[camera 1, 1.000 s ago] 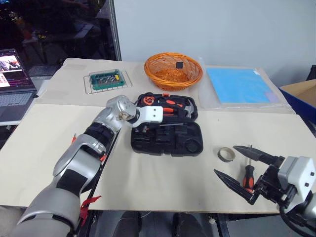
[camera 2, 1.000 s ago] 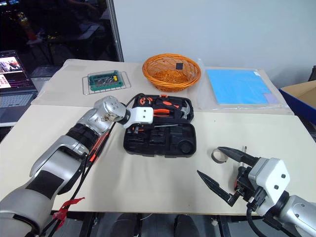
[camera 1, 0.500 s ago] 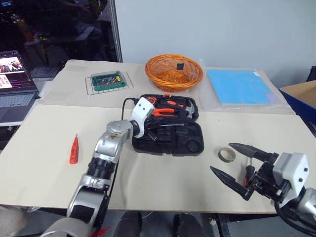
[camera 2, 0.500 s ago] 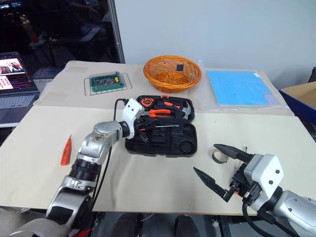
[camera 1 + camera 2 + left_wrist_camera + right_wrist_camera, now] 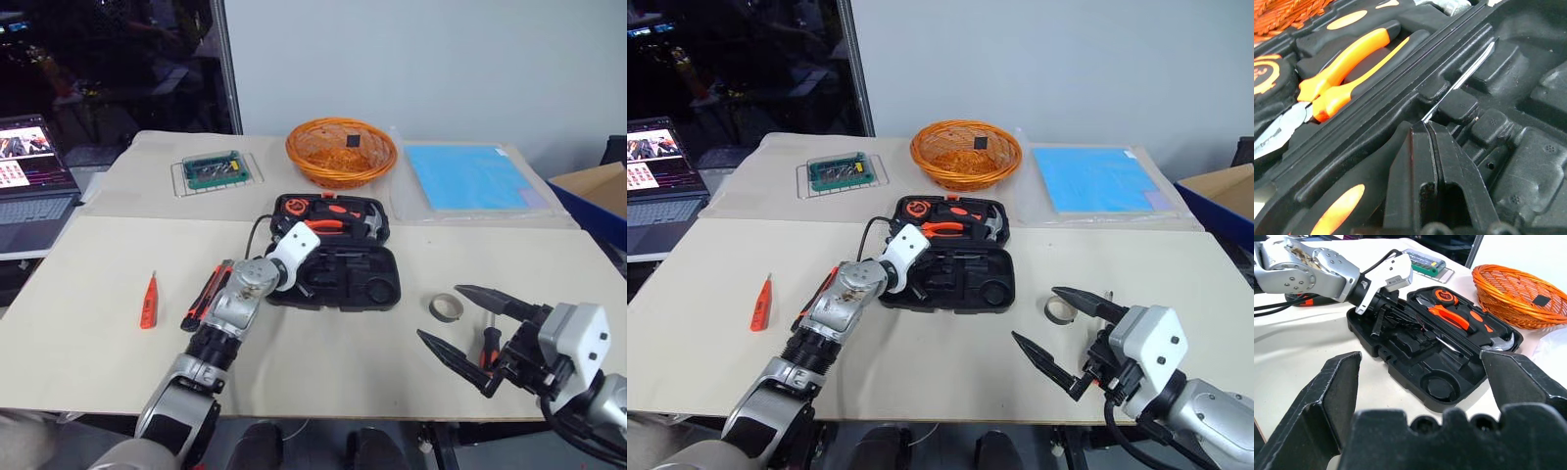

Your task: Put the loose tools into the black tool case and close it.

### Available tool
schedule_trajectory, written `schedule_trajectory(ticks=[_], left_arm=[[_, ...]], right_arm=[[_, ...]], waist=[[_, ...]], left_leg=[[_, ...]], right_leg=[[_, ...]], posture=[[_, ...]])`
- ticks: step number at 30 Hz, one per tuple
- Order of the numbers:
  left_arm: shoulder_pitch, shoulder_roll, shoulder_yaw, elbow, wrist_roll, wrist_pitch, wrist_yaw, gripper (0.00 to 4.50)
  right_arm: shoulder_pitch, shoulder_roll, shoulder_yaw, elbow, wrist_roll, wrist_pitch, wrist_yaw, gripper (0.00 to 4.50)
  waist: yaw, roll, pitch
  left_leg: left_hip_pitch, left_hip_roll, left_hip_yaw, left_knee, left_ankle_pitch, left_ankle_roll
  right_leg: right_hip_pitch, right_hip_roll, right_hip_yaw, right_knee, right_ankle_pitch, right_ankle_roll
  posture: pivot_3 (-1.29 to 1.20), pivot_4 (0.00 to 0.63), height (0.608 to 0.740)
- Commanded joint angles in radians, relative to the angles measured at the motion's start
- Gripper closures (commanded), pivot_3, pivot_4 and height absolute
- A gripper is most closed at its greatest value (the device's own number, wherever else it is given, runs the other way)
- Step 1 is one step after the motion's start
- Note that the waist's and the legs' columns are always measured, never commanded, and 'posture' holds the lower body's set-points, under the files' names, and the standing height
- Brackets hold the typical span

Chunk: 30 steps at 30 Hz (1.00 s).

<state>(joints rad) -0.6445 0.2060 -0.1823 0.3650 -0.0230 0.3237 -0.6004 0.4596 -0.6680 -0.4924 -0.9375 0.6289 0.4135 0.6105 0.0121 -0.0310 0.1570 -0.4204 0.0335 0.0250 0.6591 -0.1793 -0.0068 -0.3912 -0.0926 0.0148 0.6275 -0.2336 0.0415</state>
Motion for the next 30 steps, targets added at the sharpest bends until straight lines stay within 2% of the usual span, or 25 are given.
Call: schedule_trajectory(ticks=[1,4,5,7,11,14,17,21,25,28,30], left_arm=[[0.013,0.013,0.092,-0.144,-0.155,-0.011,-0.108,4.45],[0.023,0.078,0.136,-0.287,-0.308,0.152,-0.236,4.45],[0.034,0.112,0.141,-0.341,-0.355,0.194,-0.287,4.22],[0.043,0.189,0.147,-0.414,-0.434,0.27,-0.384,3.79],[0.034,0.316,0.129,-0.541,-0.544,0.376,-0.517,2.21],[0.04,0.364,0.102,-0.632,-0.579,0.416,-0.548,1.05],[0.035,0.406,0.08,-0.673,-0.596,0.45,-0.572,0.05],[0.009,0.41,0.055,-0.715,-0.629,0.5,-0.566,0.05],[-0.015,0.395,0.042,-0.73,-0.649,0.525,-0.545,0.05],[-0.017,0.4,0.032,-0.737,-0.644,0.514,-0.545,0.0],[-0.01,0.401,0.033,-0.742,-0.641,0.508,-0.536,0.0]], right_arm=[[0.01,0.025,-0.048,-0.032,-0.015,0.036,-0.085,0.0],[0.036,0.021,-0.076,-0.049,0.024,0.144,-0.161,0.0],[0.051,0.011,-0.088,-0.073,-0.013,0.208,-0.21,0.0],[0.04,-0.022,-0.092,-0.086,0.047,0.333,-0.267,0.0],[-0.034,-0.009,-0.105,-0.036,0.185,0.507,-0.397,0.0],[-0.022,-0.008,-0.148,-0.023,0.246,0.605,-0.451,0.0],[-0.093,0.013,-0.166,0.028,0.31,0.75,-0.588,0.0],[-0.159,0.013,-0.201,0.081,0.315,0.925,-0.69,0.0],[-0.254,0.0,-0.174,0.146,0.328,1.031,-0.687,0.0],[-0.306,-0.003,-0.115,0.208,0.279,1.072,-0.687,0.69],[-0.303,-0.03,-0.093,0.228,0.252,1.084,-0.663,1.35]], waist=[[-0.002,0.0,0.0],[-0.002,0.0,0.0],[-0.003,0.0,0.0],[-0.002,0.0,0.0],[-0.003,0.0,0.0],[0.004,0.0,0.0],[-0.001,-0.001,0.001],[-0.002,-0.001,0.001],[-0.006,-0.001,0.001],[-0.008,-0.001,0.001],[-0.007,0.0,0.001]], left_leg=[[-0.002,0.0,0.0,0.0,0.0,0.0],[-0.01,0.0,0.001,0.0,0.004,0.007],[-0.012,0.0,0.001,0.0,0.004,0.007],[-0.012,0.0,0.001,0.0,0.003,0.008],[-0.011,0.0,0.002,-0.001,0.002,0.008],[-0.011,0.0,0.001,-0.001,0.002,0.008],[-0.012,0.0,0.001,-0.001,0.002,0.008],[-0.012,0.0,0.001,-0.001,0.002,0.008],[-0.013,0.0,0.001,-0.001,0.002,0.008],[-0.013,0.0,0.001,-0.001,0.002,0.008],[-0.013,-0.001,0.001,-0.001,0.002,0.009]], right_leg=[[-0.002,0.0,0.0,0.0,0.0,0.0],[-0.011,0.0,0.001,0.001,0.001,-0.001],[-0.013,0.0,0.001,0.001,0.002,-0.002],[-0.014,0.001,0.002,0.003,0.004,-0.006],[-0.013,0.001,0.002,0.003,0.002,-0.008],[-0.012,0.0,0.002,0.002,-0.002,-0.001],[-0.012,0.0,0.003,0.0,-0.002,-0.001],[-0.013,0.001,0.003,0.0,-0.002,-0.001],[-0.014,0.002,0.003,0.0,-0.002,-0.001],[-0.013,0.002,0.003,0.0,-0.002,-0.001],[-0.014,0.001,0.003,0.0,-0.003,-0.001]], posture=[[0.0,0.15,0.74],[0.0,0.15,0.74],[0.0,0.15,0.74],[0.0,0.15,0.74],[0.0,0.15,0.74],[0.0,0.15,0.74],[0.0,0.15,0.74],[0.0,0.15,0.74],[0.0,0.15,0.74],[0.0,0.15,0.74],[0.0,0.15,0.74]])
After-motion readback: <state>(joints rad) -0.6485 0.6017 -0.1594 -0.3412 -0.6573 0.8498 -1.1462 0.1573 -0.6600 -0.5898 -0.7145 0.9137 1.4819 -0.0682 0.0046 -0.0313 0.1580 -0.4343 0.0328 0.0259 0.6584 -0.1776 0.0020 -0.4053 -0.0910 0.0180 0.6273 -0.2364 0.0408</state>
